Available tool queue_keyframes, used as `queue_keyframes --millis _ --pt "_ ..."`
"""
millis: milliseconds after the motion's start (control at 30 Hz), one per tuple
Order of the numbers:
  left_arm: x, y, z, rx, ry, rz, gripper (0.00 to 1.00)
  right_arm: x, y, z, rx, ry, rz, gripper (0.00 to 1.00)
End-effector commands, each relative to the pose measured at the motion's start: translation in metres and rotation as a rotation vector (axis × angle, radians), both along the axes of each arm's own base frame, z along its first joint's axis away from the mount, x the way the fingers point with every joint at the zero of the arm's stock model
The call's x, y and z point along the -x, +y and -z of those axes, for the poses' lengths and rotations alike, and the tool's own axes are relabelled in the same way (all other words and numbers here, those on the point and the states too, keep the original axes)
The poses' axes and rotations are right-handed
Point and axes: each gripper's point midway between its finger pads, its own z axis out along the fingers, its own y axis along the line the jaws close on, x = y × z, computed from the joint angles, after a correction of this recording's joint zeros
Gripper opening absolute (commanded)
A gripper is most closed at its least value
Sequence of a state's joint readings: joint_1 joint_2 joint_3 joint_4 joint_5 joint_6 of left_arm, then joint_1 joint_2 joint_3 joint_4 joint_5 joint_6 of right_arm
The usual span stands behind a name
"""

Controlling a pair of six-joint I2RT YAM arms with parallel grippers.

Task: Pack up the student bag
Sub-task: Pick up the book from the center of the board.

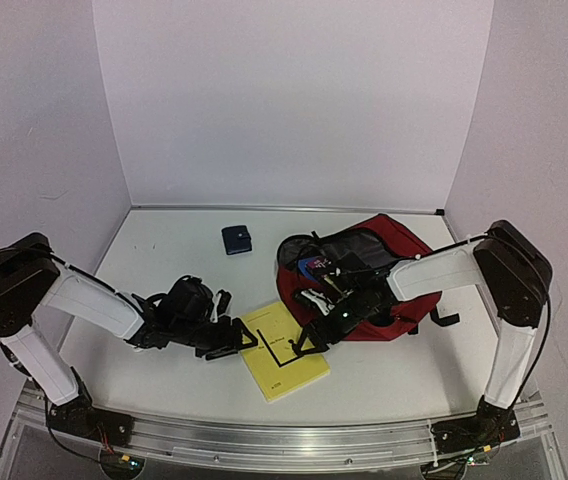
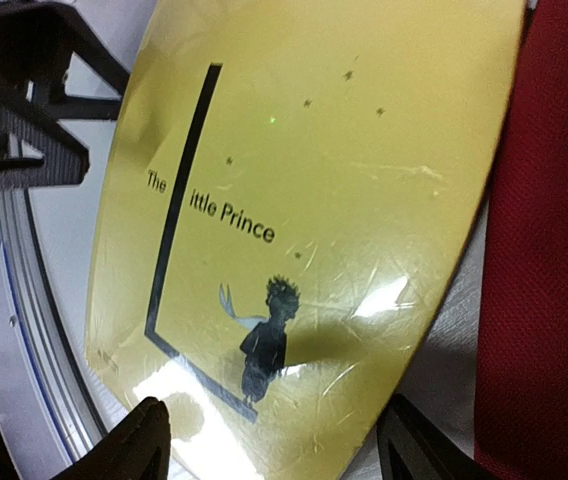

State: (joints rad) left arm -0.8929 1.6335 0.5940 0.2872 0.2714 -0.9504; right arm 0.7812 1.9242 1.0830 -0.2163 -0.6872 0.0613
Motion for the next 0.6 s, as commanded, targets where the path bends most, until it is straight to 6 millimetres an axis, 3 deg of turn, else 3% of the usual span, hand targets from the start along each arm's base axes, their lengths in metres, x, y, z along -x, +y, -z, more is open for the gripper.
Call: queue_keyframes --millis 0,167,300,433,567 --pt "-0.006 -0.026 -0.005 0.075 -0.014 0.031 0.62 0.025 0.018 -0.015 -0.096 0.138 -0.100 0.59" --pt "-0.006 -0.030 -0.005 0.106 -0.019 0.028 0.60 0.009 0.033 -0.086 -0.213 0.015 -0.100 0.45" --pt "-0.007 -0.035 -0.009 0.127 -0.039 0.032 0.60 -0.001 0.035 -0.125 -0.251 -0.072 -0.072 0.44" --pt "-0.012 -0.044 -0.010 0.146 -0.053 0.035 0.60 -0.009 0.033 -0.138 -0.245 -0.130 -0.046 0.44" --pt "-0.024 -0.063 -0.016 0.168 -0.078 0.059 0.60 -0.037 0.016 -0.129 -0.174 -0.192 0.038 0.44"
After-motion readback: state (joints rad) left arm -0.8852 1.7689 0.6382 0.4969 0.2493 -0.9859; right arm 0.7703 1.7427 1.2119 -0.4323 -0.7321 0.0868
